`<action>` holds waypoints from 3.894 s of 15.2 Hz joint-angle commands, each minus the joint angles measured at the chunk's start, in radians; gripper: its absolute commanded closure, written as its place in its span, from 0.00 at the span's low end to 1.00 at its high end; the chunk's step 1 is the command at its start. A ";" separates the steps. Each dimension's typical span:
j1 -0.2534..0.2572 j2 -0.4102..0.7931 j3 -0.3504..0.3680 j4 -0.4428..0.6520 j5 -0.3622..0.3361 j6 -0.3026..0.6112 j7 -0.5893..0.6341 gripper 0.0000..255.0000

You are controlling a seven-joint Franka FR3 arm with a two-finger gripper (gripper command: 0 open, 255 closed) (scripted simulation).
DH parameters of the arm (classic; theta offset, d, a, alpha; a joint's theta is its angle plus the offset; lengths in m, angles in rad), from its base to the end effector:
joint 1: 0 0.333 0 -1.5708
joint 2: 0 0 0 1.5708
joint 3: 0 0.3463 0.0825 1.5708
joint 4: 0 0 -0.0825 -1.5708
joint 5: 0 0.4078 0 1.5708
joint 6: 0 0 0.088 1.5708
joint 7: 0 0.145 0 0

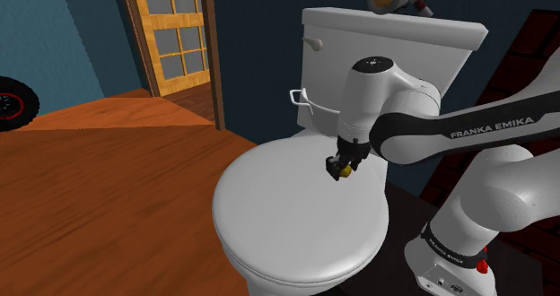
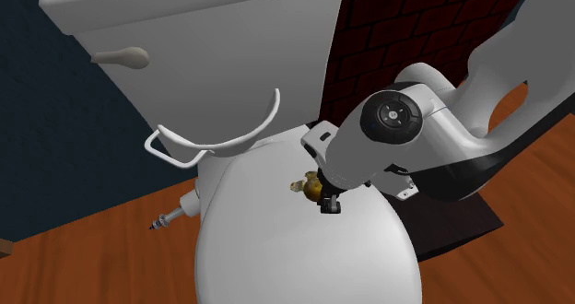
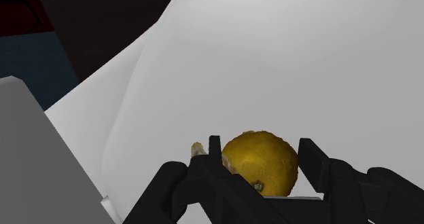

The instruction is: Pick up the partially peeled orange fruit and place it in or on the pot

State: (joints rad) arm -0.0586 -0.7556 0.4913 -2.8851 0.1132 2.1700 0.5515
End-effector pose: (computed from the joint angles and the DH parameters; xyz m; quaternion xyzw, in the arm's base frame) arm 0.2895 0.1023 0.3326 0.9813 -0.1517 0.0444 0.1094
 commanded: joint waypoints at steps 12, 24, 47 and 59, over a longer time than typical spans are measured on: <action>0.002 -0.053 -0.033 0.049 -0.011 -0.106 -0.023 1.00; -0.007 -0.110 -0.082 0.178 -0.039 -0.287 -0.058 1.00; -0.073 -0.052 -0.186 0.453 -0.130 -0.492 -0.156 1.00; -0.205 0.244 -0.350 0.630 -0.272 -0.344 -0.347 1.00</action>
State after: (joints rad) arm -0.2523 -0.5466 0.1560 -2.2840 -0.1474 1.8162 0.2237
